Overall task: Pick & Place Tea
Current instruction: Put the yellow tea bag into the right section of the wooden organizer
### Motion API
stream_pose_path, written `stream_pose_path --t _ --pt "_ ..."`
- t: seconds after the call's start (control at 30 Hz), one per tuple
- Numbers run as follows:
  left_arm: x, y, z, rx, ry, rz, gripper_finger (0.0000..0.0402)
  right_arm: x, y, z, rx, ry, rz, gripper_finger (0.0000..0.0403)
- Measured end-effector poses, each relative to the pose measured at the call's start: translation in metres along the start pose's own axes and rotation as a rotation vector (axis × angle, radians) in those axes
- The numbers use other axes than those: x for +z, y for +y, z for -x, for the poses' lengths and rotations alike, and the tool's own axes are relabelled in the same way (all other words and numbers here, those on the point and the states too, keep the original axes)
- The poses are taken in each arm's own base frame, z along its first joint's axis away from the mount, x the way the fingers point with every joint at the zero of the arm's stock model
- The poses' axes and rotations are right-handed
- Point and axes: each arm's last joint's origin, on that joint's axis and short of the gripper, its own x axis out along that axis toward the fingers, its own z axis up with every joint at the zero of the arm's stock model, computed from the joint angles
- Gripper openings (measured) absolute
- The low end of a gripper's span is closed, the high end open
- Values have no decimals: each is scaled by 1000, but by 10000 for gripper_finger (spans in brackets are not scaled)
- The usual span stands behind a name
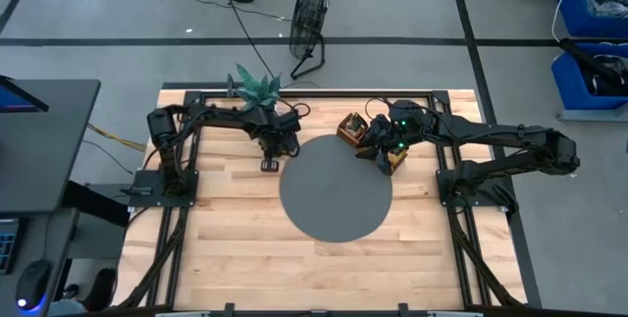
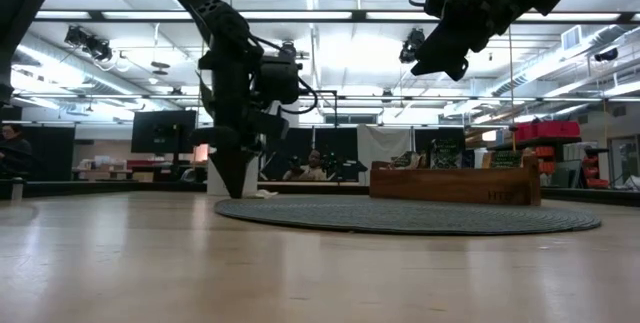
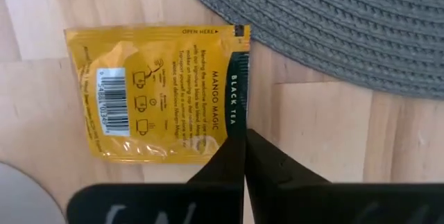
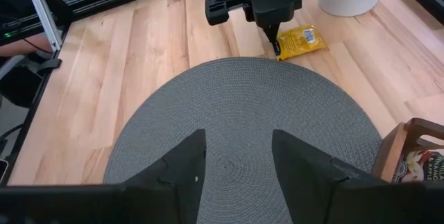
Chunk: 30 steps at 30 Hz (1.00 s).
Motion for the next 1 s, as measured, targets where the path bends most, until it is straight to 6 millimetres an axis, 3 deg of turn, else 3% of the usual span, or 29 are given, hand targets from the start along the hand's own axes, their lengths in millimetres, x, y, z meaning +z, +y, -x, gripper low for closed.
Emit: stream_pose_path --t 0.2,0.4,0.53,0.83,1.0 --pt "9 -4 29 83 -56 -3 2 0 0 0 0 0 14 174" --pt "12 -5 37 109 -76 8 18 0 0 0 0 -1 15 174" --pt "11 -4 33 101 -62 -54 75 0 0 0 0 -3 16 174" --pt "5 11 30 106 -57 -24 257 1 0 0 1 -6 18 174" --pt "1 16 23 76 -30 -8 313 1 0 0 1 -7 20 174"
